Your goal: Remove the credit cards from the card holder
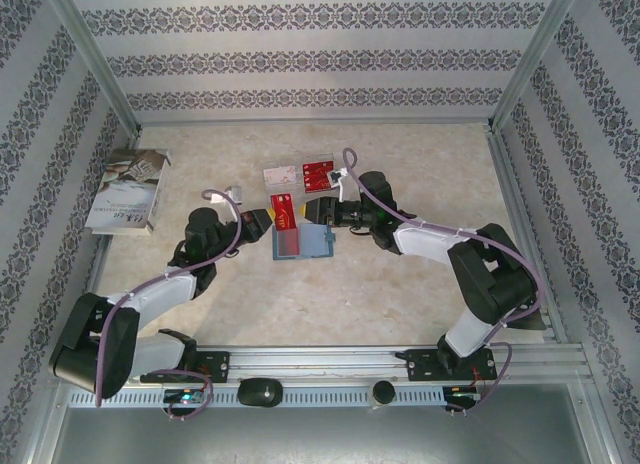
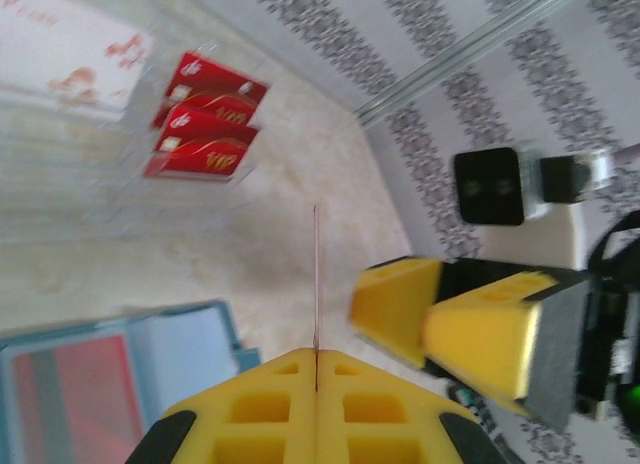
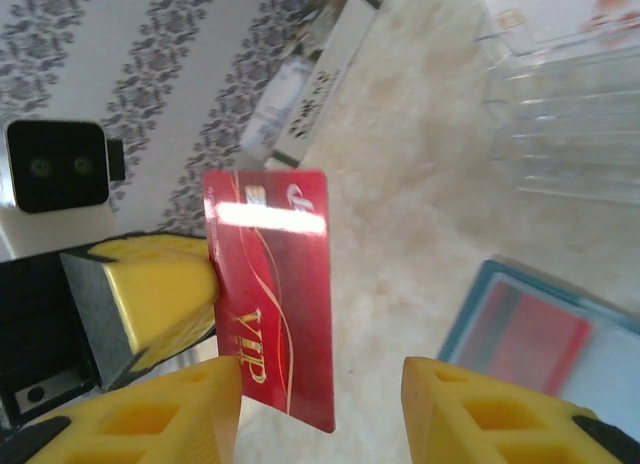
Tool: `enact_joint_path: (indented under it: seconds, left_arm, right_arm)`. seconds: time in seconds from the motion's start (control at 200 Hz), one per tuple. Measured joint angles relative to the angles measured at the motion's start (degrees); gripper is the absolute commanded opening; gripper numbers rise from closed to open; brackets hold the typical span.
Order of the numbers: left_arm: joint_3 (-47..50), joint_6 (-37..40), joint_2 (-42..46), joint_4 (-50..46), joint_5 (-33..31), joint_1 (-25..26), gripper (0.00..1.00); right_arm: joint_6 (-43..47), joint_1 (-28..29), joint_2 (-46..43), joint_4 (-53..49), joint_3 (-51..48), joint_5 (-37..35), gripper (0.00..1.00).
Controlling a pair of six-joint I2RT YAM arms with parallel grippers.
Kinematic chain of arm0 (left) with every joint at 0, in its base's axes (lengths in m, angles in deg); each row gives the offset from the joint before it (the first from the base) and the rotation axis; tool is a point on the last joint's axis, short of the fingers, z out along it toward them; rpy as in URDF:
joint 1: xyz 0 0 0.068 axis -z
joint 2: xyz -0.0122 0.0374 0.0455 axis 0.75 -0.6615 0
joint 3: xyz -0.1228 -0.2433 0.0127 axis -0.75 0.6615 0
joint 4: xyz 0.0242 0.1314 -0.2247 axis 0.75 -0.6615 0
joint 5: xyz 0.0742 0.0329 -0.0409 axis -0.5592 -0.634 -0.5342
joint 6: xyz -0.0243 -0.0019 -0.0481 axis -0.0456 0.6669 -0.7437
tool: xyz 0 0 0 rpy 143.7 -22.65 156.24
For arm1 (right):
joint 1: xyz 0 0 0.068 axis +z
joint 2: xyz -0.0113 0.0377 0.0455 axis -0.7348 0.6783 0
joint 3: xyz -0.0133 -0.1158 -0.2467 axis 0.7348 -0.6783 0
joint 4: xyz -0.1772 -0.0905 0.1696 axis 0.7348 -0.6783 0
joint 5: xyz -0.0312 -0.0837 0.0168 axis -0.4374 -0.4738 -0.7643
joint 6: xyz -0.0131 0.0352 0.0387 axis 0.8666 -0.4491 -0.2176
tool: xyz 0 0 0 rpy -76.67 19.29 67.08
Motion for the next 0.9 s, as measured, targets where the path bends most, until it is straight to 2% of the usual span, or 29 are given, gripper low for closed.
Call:
enact_joint_path:
  seconds: [0.34, 0.48, 0.709, 0.844, 0.879, 0.899]
  left_arm:
    - [1.79, -7.52, -2.01, 15.21, 5.01, -1.46, 0.00]
    - [1.79, -9.44, -2.89, 18.95, 6.36, -1.46, 0.00]
    - [1.79, -10.69, -3.61, 20.31, 7.17, -1.49, 0.00]
    - [1.79, -11.04, -3.61, 20.41, 7.15, -1.53, 0.00]
    - [1.79, -11.08, -3.58, 20.39, 7.10, -1.55, 0.13]
    - [1.79, -11.17, -3.58, 20.33, 6.95, -1.62, 0.29]
  right_arm:
    - [-7.17, -0.11, 2.71, 10.49, 1.16, 6.54, 0.48]
    - [-11.41, -0.11, 3.72, 16.39, 1.27, 8.35, 0.45]
    - [-15.65, -0.11, 4.50, 22.18, 2.67, 9.79, 0.23]
    - [-16.44, -0.13, 4.90, 22.36, 2.67, 9.92, 0.05]
    - [-16.41, -0.15, 4.92, 22.18, 2.67, 9.92, 0.01]
    - [-16.68, -0.28, 4.92, 22.12, 2.69, 9.94, 0.00]
